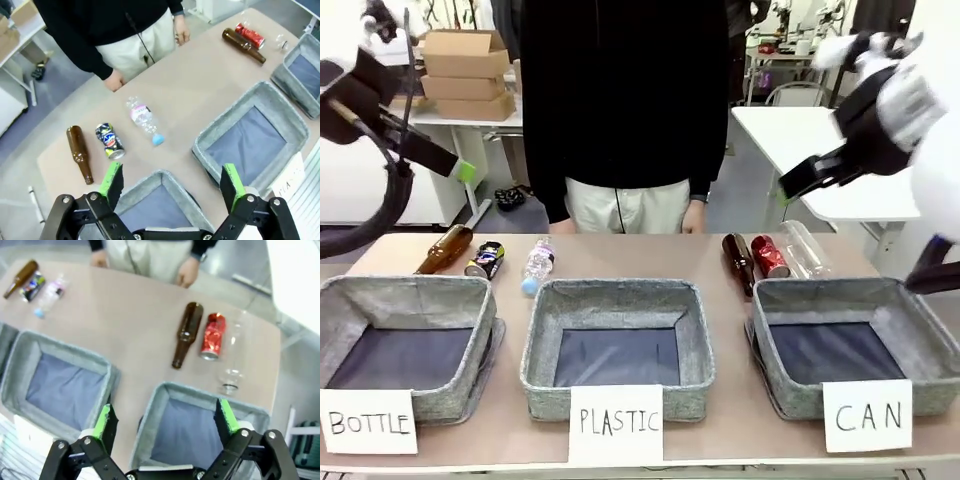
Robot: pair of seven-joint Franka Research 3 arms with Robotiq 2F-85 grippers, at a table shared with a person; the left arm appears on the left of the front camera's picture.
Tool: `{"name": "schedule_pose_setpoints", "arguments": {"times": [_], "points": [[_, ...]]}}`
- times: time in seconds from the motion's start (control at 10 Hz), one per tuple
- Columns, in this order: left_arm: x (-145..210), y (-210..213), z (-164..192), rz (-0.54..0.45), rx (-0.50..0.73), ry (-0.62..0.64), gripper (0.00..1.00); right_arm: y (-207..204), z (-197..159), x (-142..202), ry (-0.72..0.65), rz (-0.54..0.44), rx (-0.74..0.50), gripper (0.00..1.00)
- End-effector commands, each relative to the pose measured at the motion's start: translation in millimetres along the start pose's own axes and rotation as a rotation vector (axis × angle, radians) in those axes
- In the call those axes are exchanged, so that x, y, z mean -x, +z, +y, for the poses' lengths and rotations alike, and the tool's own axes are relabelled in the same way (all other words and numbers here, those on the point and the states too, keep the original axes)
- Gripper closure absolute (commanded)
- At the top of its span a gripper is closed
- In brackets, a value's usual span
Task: Sort the can waste into the basket.
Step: Pick up the can waste from the table and place it in the right Fabric basket.
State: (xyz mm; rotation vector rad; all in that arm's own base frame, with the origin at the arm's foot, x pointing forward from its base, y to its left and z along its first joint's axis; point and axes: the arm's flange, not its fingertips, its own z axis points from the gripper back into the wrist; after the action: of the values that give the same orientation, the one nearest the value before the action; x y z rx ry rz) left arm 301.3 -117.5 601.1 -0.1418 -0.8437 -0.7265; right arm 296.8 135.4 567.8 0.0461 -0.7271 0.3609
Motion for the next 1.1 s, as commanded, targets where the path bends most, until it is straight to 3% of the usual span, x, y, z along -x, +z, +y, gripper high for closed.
{"name": "schedule_pose_setpoints", "arguments": {"times": [0.0, 0.1, 0.2, 0.3, 0.4, 0.5, 0.7, 0.8, 0.9, 1.0], "points": [[0.1, 2.3, 12.4, -0.024, 0.297, 0.036, 0.00, 22.4, -17.6, 6.9, -0.129, -0.043, -0.263, 0.00], [7.6, 16.1, 40.7, 0.092, 0.437, 0.191, 0.00, 37.6, -49.6, 19.8, -0.425, -0.140, -0.587, 0.00], [15.9, 22.9, 78.7, 0.246, 0.380, 0.565, 0.00, 52.5, -86.3, 34.0, -0.694, -0.127, -0.891, 0.00], [22.7, 28.0, 110.6, 0.313, 0.470, 0.924, 0.00, 60.2, -114.3, 40.1, -0.913, -0.065, -1.003, 0.00], [33.8, 28.7, 134.8, 0.291, 0.533, 1.243, 0.00, 58.8, -138.2, 43.6, -1.049, -0.023, -1.087, 0.00], [51.4, 29.2, 155.2, 0.201, 0.642, 1.425, 0.00, 52.3, -156.2, 47.9, -1.131, -0.017, -1.144, 0.00], [91.3, 25.0, 187.1, 0.092, 0.657, 1.783, 0.00, 30.3, -176.4, 59.1, -1.274, -0.091, -1.112, 0.00], [99.9, 21.3, 187.9, 0.115, 0.456, 1.811, 0.00, 56.6, -163.2, 56.6, -0.678, -0.094, -0.886, 0.00], [95.9, 31.2, 186.2, 0.255, 0.583, 0.981, 0.00, 56.6, -163.2, 56.6, -0.678, -0.094, -0.886, 0.00], [95.9, 31.2, 186.2, 0.255, 0.583, 0.981, 0.00, 56.6, -163.2, 56.6, -0.678, -0.094, -0.886, 0.00]]}}
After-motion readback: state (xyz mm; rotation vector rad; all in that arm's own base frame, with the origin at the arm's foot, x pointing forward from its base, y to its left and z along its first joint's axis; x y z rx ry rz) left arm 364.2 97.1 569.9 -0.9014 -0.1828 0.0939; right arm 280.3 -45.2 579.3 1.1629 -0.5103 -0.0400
